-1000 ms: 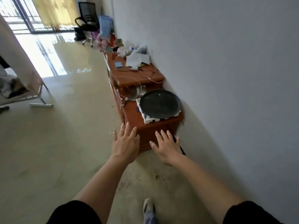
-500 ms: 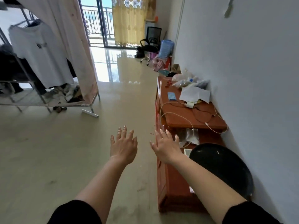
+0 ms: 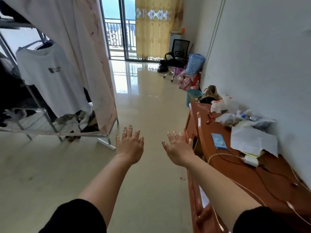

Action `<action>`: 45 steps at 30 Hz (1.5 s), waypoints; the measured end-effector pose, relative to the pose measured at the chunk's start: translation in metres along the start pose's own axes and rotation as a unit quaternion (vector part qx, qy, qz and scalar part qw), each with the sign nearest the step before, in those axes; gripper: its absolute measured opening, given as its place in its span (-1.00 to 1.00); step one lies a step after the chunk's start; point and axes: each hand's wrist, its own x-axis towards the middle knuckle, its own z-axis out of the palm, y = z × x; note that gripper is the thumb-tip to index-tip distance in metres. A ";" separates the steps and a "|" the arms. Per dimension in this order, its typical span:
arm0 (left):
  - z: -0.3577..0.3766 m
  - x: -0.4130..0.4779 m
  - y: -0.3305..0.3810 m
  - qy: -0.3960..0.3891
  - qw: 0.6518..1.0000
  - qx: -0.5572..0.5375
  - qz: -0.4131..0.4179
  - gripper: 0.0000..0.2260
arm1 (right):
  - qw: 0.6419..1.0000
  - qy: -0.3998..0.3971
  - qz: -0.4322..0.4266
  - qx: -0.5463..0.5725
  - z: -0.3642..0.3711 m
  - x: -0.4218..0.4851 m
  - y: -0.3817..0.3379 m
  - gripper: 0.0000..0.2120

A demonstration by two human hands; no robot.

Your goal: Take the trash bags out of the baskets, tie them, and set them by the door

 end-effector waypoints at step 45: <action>-0.104 1.260 -0.170 0.055 0.995 -0.027 -0.080 -0.55 | 0.993 0.000 -0.113 -0.037 -0.215 1.303 -0.155 -0.45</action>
